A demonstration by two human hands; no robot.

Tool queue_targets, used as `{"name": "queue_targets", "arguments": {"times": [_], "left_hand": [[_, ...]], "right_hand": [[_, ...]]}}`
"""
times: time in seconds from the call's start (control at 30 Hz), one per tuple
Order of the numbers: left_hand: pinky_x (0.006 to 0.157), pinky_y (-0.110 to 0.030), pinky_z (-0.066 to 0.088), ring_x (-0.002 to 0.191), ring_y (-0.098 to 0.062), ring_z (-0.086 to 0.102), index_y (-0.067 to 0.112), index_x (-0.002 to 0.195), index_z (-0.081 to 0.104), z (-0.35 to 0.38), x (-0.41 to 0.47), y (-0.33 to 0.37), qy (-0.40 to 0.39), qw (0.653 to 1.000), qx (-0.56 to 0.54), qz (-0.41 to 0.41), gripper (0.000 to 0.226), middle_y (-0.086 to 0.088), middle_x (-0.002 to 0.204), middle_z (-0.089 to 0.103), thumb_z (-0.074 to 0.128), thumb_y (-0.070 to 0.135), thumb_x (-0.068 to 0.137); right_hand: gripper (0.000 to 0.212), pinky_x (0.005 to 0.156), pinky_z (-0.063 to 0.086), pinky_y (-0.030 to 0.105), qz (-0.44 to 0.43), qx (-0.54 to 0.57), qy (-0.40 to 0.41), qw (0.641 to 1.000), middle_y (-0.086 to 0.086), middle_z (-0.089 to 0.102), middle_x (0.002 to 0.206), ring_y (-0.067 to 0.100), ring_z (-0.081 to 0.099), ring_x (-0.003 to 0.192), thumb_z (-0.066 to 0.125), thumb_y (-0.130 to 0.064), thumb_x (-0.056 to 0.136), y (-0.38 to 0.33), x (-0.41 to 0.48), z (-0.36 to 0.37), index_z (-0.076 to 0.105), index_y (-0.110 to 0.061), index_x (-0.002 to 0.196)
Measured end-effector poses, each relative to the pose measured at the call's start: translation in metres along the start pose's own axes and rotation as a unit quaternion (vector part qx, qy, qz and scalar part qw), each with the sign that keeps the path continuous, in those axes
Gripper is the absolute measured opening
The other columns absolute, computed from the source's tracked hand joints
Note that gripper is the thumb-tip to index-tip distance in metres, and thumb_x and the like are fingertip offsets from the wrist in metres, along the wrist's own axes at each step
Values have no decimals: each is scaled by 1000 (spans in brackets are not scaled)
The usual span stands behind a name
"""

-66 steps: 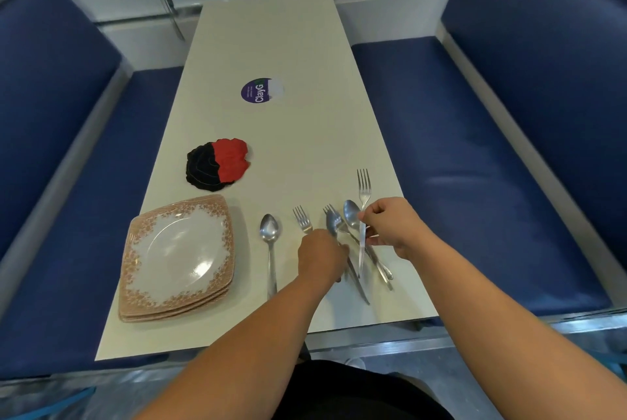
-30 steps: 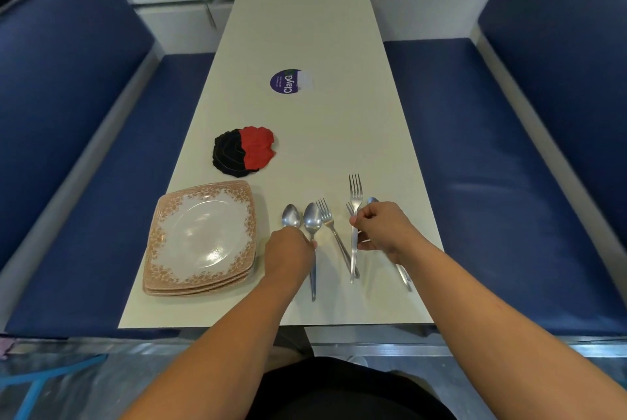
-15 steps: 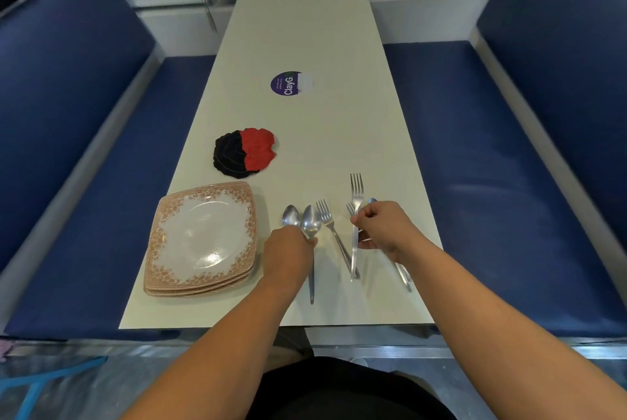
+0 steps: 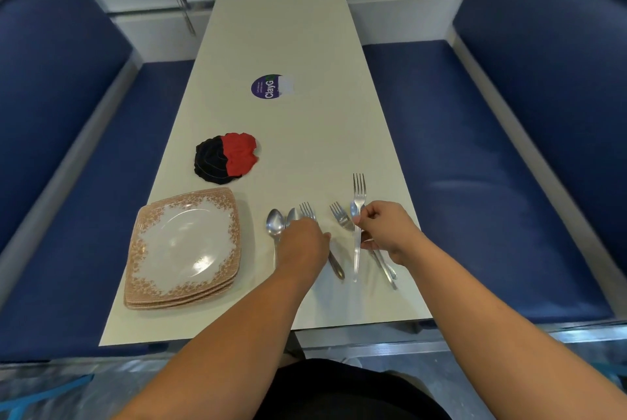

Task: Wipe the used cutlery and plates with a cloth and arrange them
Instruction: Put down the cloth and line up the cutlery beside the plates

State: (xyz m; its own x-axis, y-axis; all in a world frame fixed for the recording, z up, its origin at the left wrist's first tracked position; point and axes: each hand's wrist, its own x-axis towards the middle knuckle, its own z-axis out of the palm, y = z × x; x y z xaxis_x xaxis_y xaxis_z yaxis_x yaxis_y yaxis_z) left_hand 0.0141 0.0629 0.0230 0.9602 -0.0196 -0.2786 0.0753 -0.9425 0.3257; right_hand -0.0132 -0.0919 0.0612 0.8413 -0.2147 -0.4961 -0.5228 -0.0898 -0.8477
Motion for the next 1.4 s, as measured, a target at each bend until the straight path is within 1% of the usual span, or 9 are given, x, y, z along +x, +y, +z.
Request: {"name": "queue_targets", "arguments": {"times": [0.1, 0.3, 0.4, 0.5, 0.7, 1.0, 1.13, 1.23, 1.4], "left_hand": [[64, -26, 45, 87, -23, 68, 15, 85, 59, 1, 4, 1, -7, 1000, -1, -9, 17, -6, 93, 71, 63, 29, 93], [57, -24, 39, 83, -23, 66, 12, 75, 53, 1, 5, 6, -24, 1000, -6, -12, 20, -6, 86, 68, 60, 20, 92], [44, -24, 28, 68, -19, 55, 15, 63, 45, 9, 3, 7, -37, 999, -23, -21, 33, 1, 68, 54, 62, 20, 90], [45, -24, 28, 67, -19, 51, 16, 62, 44, 12, -1, 7, -41, 998, -28, -25, 34, 3, 63, 46, 63, 21, 90], [63, -28, 42, 80, -24, 62, 10, 74, 54, 9, -3, 10, -41, 999, -10, 9, 30, -5, 79, 61, 63, 31, 93], [61, -27, 39, 78, -23, 60, 11, 71, 51, 6, -3, 16, -11, 1000, 5, 21, 33, -3, 79, 61, 58, 33, 95], [59, -27, 38, 77, -21, 61, 12, 83, 62, 8, -5, 35, 21, 997, -31, 71, 18, -2, 84, 65, 54, 23, 94], [56, -27, 33, 79, -23, 65, 13, 78, 60, 14, -6, 58, -5, 994, -6, 109, 22, -1, 74, 57, 54, 25, 95], [60, -30, 40, 72, -19, 51, 14, 107, 51, 26, -4, 75, -34, 996, 12, 86, 27, 2, 75, 48, 63, 33, 93]], "right_hand": [[14, 51, 55, 24, 7, 0, 12, 1000, 10, 62, 75, 20, 62, 63, 66, -11, 95, 4, 1, -8, 59, -3, 85], [15, 51, 55, 24, 11, -7, 19, 1000, 9, 59, 74, 19, 58, 62, 67, -13, 94, 9, 2, -16, 60, -4, 85], [13, 61, 62, 35, 10, -9, 24, 1000, 12, 59, 77, 22, 58, 66, 67, -11, 94, 12, 4, -19, 59, -3, 85], [12, 71, 62, 43, 11, -5, 31, 999, 13, 59, 79, 24, 58, 69, 67, -9, 93, 13, 5, -22, 60, -2, 86], [19, 68, 63, 38, 17, -1, 36, 999, 14, 61, 82, 23, 60, 71, 66, -10, 94, 11, 5, -28, 61, 8, 96], [18, 56, 59, 28, 16, 12, 48, 999, 10, 61, 80, 20, 60, 66, 64, -8, 95, 10, 7, -44, 61, 10, 99], [18, 55, 57, 27, 17, 11, 57, 998, 12, 61, 82, 20, 59, 68, 65, -9, 95, 12, 8, -50, 61, 9, 97], [12, 55, 56, 27, 13, 15, 61, 998, 11, 60, 82, 20, 58, 67, 65, -8, 94, 12, 8, -53, 62, 3, 90], [11, 58, 58, 28, 4, 13, 69, 998, 10, 60, 81, 20, 58, 67, 65, -9, 94, 10, 6, -60, 62, 0, 89]]}}
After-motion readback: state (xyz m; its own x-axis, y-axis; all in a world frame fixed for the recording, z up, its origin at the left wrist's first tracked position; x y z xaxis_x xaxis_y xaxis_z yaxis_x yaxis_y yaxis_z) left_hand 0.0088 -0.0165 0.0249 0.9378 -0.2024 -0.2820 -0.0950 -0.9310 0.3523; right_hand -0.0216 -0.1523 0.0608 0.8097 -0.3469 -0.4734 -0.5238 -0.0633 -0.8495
